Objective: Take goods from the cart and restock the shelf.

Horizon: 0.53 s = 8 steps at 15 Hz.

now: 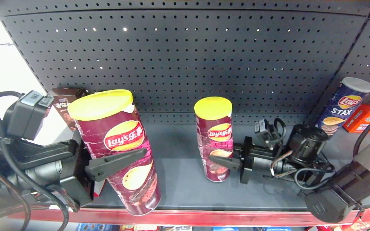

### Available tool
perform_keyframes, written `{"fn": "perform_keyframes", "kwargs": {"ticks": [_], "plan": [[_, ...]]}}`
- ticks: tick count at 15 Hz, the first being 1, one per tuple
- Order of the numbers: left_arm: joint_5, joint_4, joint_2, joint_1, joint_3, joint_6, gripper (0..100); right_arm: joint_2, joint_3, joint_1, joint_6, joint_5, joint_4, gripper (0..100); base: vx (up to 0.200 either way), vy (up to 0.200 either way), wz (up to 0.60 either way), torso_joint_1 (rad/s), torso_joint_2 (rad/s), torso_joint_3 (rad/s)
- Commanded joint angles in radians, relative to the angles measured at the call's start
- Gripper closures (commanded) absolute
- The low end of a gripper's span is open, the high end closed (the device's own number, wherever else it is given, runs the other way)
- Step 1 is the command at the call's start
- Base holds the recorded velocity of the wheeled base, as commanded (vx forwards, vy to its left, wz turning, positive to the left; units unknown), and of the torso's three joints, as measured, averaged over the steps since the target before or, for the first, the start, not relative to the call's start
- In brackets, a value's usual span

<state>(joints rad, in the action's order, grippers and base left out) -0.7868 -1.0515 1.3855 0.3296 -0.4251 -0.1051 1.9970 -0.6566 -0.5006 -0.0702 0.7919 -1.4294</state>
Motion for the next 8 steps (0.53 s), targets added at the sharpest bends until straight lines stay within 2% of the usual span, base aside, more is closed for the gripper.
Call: {"fn": "perform_keyframes", "kwargs": {"ticks": [1,3,8], "plan": [[0.000,-0.001,0.001,0.000,0.000,-0.001,100,-0.024,0.134,-0.015,0.001,-0.002,-0.071,100,0.000,0.000,0.00,0.000,0.00,0.000],[0.000,-0.001,0.003,0.000,0.000,-0.001,100,-0.014,0.175,-0.029,0.001,-0.008,-0.100,100,0.000,0.000,0.00,0.000,0.00,0.000],[0.000,-0.001,0.000,-0.001,0.006,-0.001,100,0.054,0.164,-0.061,-0.002,-0.030,-0.112,100,0.000,0.000,0.00,0.000,0.00,0.000]]}}
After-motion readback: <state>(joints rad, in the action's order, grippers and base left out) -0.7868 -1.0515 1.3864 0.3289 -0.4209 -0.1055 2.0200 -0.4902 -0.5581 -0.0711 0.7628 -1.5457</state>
